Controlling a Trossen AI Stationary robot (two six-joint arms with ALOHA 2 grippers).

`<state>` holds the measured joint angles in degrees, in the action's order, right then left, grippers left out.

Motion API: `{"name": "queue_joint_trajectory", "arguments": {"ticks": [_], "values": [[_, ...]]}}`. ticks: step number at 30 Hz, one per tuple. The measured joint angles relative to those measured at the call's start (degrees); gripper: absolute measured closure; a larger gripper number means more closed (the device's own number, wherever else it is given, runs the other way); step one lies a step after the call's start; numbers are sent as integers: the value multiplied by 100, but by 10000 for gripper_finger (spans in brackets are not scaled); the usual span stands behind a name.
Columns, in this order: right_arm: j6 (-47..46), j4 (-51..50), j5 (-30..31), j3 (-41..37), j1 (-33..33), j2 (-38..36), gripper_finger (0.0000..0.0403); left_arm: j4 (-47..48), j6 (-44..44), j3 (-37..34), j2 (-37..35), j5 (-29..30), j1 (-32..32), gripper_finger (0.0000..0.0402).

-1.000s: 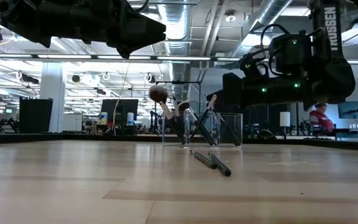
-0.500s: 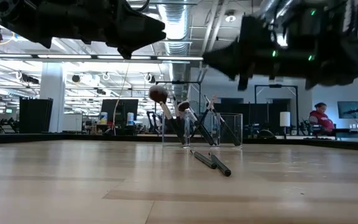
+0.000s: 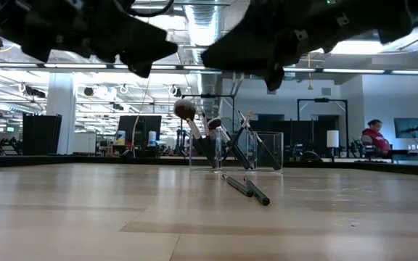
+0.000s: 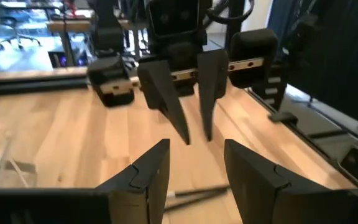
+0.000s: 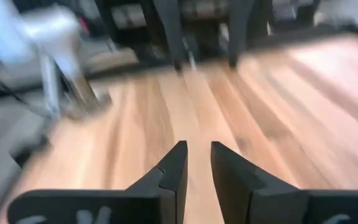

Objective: Put items in baskets/containers
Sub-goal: Put the eyeshadow brush into the right section of the transparent organizer

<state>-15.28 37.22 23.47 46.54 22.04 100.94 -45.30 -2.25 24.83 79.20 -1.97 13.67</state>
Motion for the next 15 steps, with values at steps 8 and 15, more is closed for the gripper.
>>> {"name": "queue_joint_trajectory", "arguments": {"ticks": [8, 15], "values": [[-1223, -3453, 87, 1272, 33, 1, 315, -11, 1, -182, 0, 1, 181, 253], [-3773, -5545, -8, 1588, 31, 100, 249, -13, 25, -182, 0, 1, 184, 253]]}}
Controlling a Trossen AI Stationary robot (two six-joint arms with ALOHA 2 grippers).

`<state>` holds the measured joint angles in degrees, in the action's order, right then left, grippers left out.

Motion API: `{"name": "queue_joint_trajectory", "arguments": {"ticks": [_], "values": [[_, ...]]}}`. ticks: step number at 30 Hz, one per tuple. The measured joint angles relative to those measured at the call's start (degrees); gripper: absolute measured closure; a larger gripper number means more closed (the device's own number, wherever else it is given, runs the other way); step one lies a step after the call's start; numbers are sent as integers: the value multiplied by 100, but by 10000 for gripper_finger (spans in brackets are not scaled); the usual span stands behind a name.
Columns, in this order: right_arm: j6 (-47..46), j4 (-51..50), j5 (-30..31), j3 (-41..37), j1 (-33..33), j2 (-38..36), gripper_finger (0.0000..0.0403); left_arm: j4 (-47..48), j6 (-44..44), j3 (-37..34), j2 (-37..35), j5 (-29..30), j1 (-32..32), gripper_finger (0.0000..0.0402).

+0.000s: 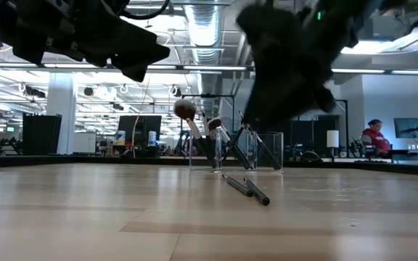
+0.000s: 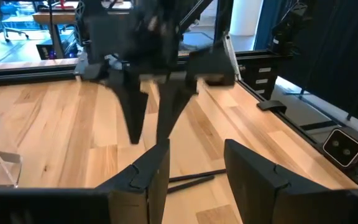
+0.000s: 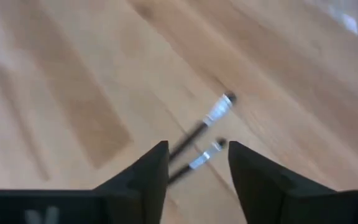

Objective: Put items in baskets/containers
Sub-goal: Put the eyeshadow brush into the right section of the transparent organizer

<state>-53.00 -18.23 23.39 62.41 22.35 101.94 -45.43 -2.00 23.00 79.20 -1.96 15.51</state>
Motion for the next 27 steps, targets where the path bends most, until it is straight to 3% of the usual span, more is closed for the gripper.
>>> {"name": "queue_joint_trajectory", "arguments": {"ticks": [5, 12, 20, 27], "values": [[-804, 130, 103, 11, 2, 389, 212, -2, 103, 0, 0, 2, -2, 253], [-1046, 356, 53, 150, -44, 928, 213, -2, 103, -30, 2, 2, -2, 253], [-1580, 247, -28, 195, -72, 1144, 246, -2, 88, -33, 2, 2, -2, 253], [-1463, 86, 19, 196, -99, 1237, 313, 1, 81, -33, 2, 2, -13, 253]]}}
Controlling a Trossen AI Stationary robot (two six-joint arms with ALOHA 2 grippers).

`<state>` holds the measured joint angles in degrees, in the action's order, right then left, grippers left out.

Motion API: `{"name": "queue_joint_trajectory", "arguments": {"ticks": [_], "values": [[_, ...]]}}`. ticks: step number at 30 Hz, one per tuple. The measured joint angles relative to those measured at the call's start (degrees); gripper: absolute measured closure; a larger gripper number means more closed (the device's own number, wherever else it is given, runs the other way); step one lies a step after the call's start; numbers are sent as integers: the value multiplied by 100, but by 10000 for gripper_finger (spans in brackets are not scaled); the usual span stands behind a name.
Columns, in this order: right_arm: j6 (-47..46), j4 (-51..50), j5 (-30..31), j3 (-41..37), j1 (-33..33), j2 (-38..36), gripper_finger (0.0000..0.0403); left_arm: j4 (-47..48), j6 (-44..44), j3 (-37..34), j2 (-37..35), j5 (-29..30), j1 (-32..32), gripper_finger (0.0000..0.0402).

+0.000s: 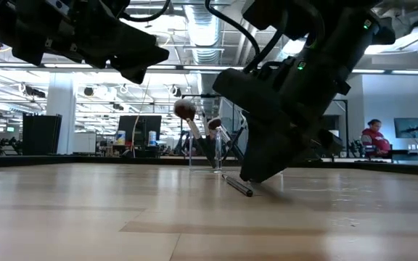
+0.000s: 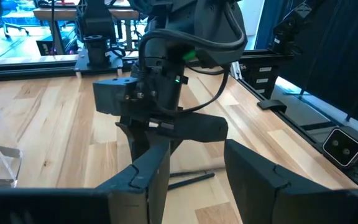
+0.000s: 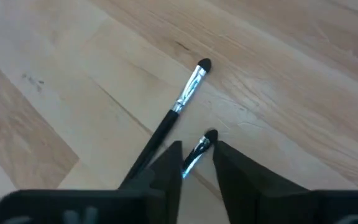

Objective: Put items in baskets/containers
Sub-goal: Put the eyeshadow brush into the right section of the transparent organizer

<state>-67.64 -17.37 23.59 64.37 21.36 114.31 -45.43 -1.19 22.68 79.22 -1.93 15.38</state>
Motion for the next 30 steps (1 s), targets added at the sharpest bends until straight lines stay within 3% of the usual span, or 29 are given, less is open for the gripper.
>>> {"name": "queue_joint_trajectory", "arguments": {"ticks": [6, 8, 14, 21, 30], "values": [[66, -36, -8, -8, -19, 56, 388, -2, 0, 0, 0, 0, 0, 253], [282, -10, -10, -8, -21, 49, 395, -1, 1, 1, 0, 0, -1, 253], [1056, -36, -73, -14, -44, -68, 363, -2, 0, 2, 0, 0, -2, 253], [1117, -135, -225, -7, 34, -3, 339, 0, 2, 2, 0, 0, -2, 253], [917, -568, 300, -12, 645, 11, 289, 0, 2, 4, 0, 0, -2, 253]]}}
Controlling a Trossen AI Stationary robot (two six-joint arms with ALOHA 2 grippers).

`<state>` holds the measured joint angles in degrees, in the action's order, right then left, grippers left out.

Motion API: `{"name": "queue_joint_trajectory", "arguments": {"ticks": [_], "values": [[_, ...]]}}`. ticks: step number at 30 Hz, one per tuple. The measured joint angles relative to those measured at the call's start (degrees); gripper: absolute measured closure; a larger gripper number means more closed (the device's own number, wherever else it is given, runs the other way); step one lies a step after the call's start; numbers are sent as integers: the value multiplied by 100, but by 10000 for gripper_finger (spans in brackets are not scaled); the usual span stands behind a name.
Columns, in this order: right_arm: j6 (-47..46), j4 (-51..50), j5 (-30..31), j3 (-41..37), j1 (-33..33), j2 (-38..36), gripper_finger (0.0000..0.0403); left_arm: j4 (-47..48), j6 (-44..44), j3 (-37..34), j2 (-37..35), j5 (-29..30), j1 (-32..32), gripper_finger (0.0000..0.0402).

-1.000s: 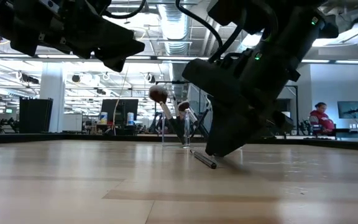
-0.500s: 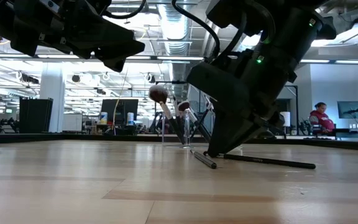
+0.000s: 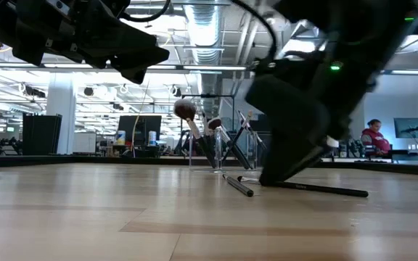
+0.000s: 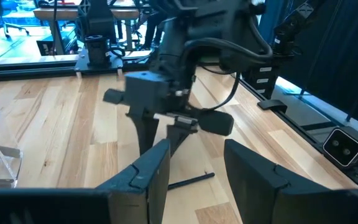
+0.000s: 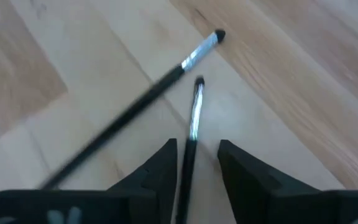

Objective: Put items in baskets/containers
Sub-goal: Put the eyeshadow brush into the right section of the transparent organizer

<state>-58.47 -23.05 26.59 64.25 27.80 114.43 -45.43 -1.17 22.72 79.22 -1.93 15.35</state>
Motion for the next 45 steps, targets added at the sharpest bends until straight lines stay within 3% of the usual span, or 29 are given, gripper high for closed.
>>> {"name": "queue_joint_trajectory", "arguments": {"ticks": [5, 11, 15, 18, 24, 34, 41, 45], "values": [[-48, 8, 781, -90, 325, 203, 263, 0, 0, 0, 0, 0, -2, 253], [-570, 238, 1041, -307, 340, 336, 241, 4, 15, 0, 2, 1, -2, 253], [-283, 473, 1140, -343, 329, 347, 237, 4, 17, 2, 2, 2, -2, 253], [-196, 599, 1515, -368, 411, 407, 239, 13, 58, 2, 2, 2, 2, 253], [-300, 627, 1569, -416, 414, 421, 242, 59, 495, 2, 2, 0, 4, 253], [-589, 2830, 2594, -1542, 854, 449, 248, 50, 574, 2, 2, 48, 9, 253], [-113, 3153, 2579, -1657, 873, 453, 291, 46, 562, 2, 2, 185, 9, 253], [-102, 3214, 2568, -1664, 831, 451, 291, 44, 568, 2, 2, 184, 9, 253]]}}
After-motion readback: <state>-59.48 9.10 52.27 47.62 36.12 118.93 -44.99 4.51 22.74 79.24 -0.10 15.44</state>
